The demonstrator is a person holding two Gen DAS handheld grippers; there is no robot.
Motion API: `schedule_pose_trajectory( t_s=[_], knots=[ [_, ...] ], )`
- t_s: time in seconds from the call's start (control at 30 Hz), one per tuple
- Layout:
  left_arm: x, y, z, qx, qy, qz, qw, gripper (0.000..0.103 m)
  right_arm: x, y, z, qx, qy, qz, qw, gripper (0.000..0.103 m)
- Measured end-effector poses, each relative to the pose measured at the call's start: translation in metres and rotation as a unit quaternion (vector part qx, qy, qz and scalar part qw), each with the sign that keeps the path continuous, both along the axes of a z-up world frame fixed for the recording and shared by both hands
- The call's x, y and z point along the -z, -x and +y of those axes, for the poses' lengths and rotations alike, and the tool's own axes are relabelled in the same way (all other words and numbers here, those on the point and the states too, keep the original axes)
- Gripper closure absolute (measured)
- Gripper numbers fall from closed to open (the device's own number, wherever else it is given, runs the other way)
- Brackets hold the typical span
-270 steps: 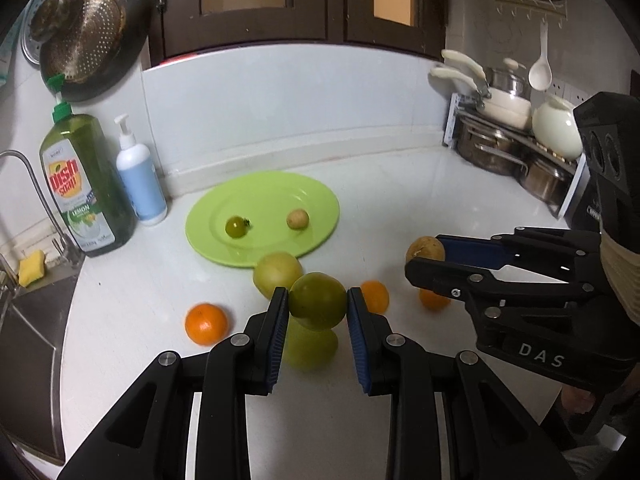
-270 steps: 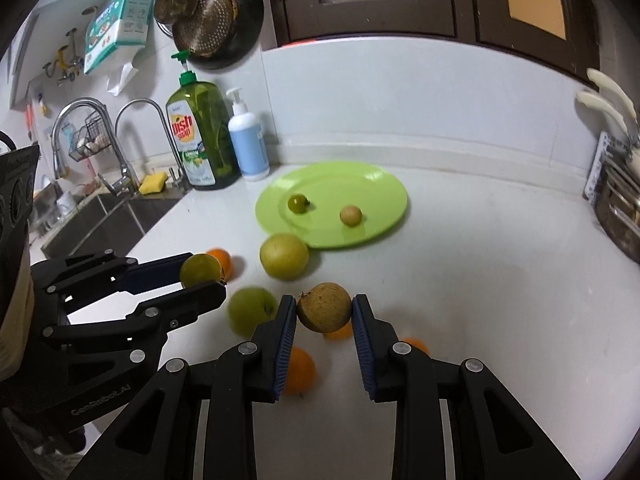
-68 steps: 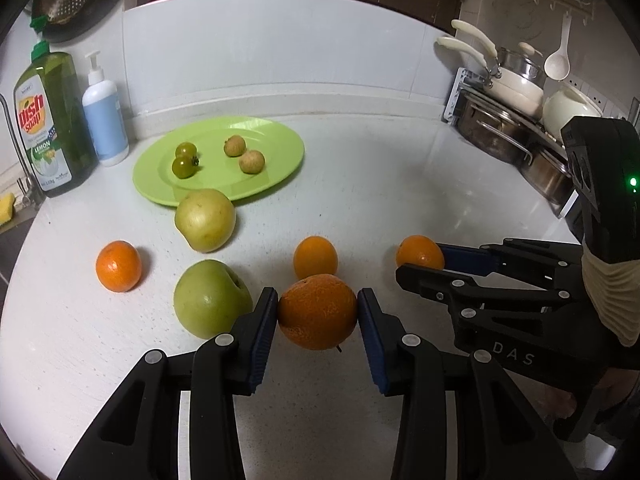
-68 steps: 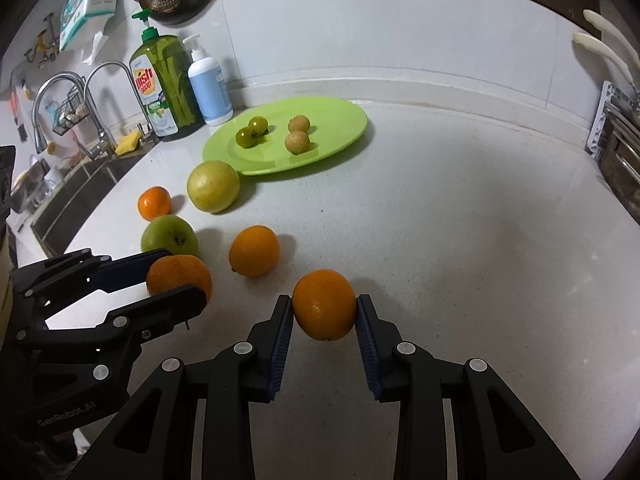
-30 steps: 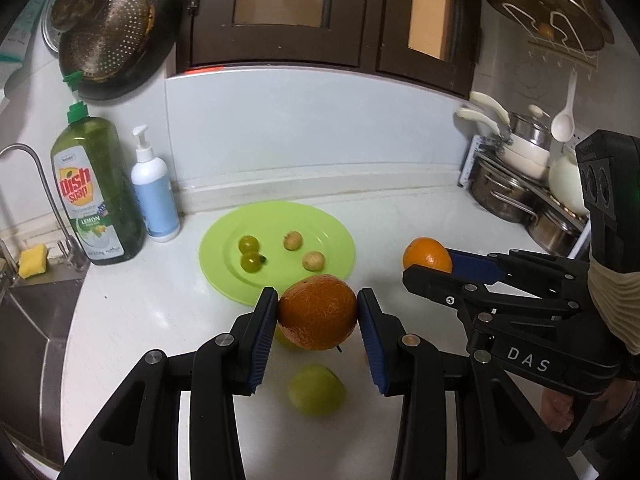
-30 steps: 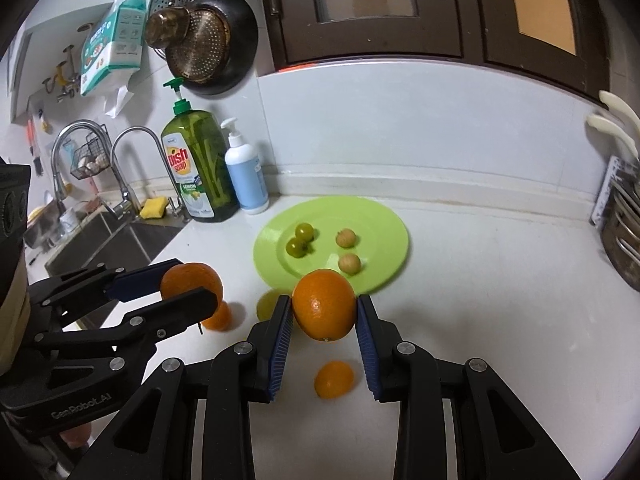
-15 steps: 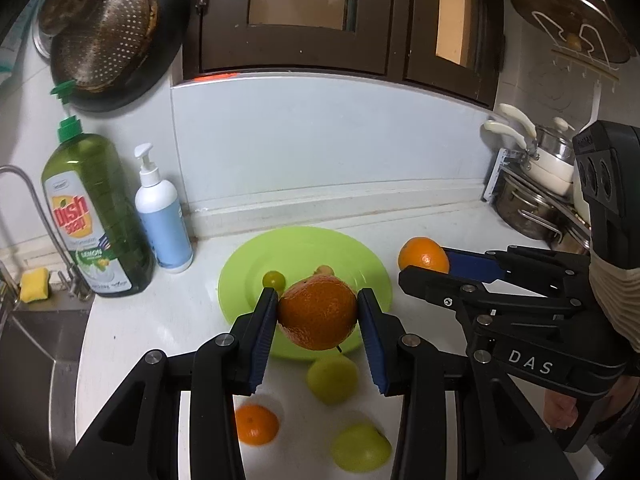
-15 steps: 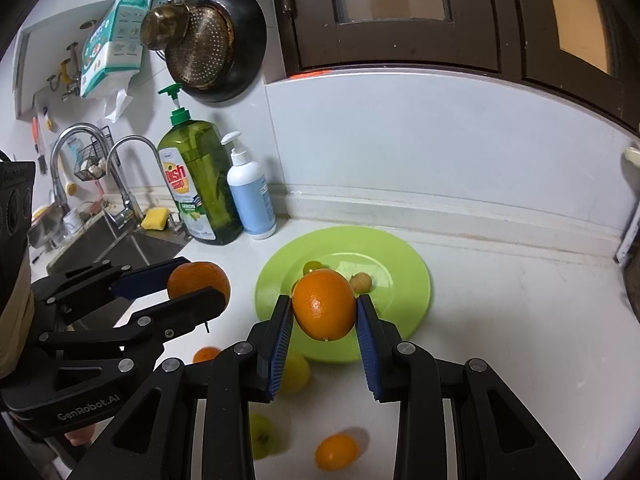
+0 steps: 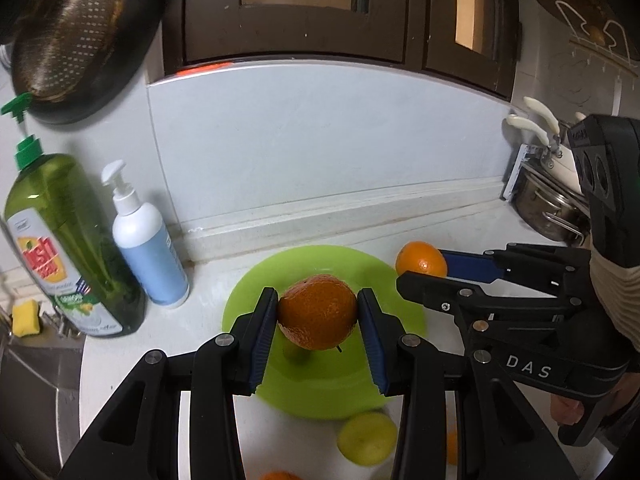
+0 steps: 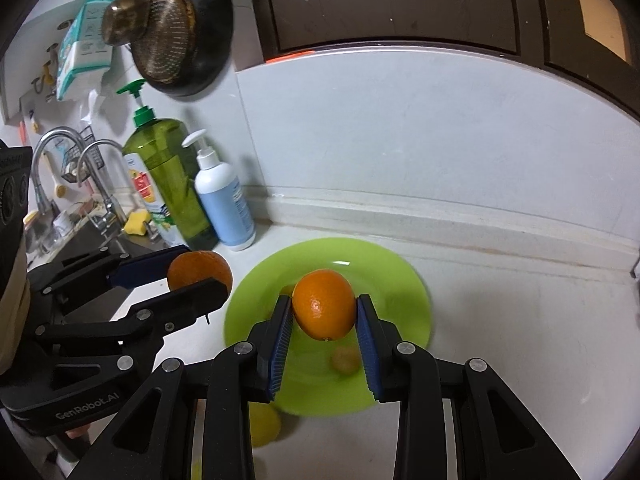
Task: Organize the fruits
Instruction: 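Lower both oranges onto the green plate and open both grippers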
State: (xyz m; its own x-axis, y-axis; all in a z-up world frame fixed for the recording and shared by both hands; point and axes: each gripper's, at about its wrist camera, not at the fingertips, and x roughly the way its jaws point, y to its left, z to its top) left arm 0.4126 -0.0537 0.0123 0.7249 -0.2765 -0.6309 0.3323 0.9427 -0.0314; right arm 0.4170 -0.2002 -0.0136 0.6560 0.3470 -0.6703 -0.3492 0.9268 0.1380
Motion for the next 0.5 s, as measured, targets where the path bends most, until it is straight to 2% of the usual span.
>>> schedule_pose_trajectory(
  t_s=[0.33,0.5],
  knots=[
    [0.019,-0.056,-0.003,0.009,-0.018,0.035,0.9992,0.063,0.023,-0.055,0.002,0.004,0.013,0.037,0.999,0.070],
    [0.038,-0.082,0.001,0.008,-0.019,0.067,0.9975,0.063,0.040,-0.075,0.003,0.005,0.019,0.060,0.998,0.070]
  ],
)
